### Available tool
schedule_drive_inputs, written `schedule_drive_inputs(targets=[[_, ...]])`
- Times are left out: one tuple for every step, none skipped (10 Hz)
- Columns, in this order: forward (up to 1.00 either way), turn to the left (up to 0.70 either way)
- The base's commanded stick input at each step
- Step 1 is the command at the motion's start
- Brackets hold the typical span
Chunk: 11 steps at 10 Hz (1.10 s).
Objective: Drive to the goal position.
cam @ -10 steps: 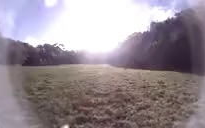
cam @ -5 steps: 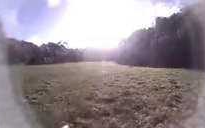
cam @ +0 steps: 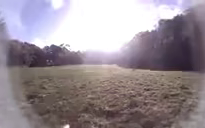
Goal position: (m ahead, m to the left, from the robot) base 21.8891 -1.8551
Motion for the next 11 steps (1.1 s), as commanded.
schedule_drive_inputs(targets=[[0.70,0.00],[0.70,0.00],[0.70,0.00],[0.70,0.00],[0.70,0.00],[0.70,0.00],[0.70,0.00],[0.70,0.00],[0.70,0.00],[0.70,0.00],[0.70,0.00]])
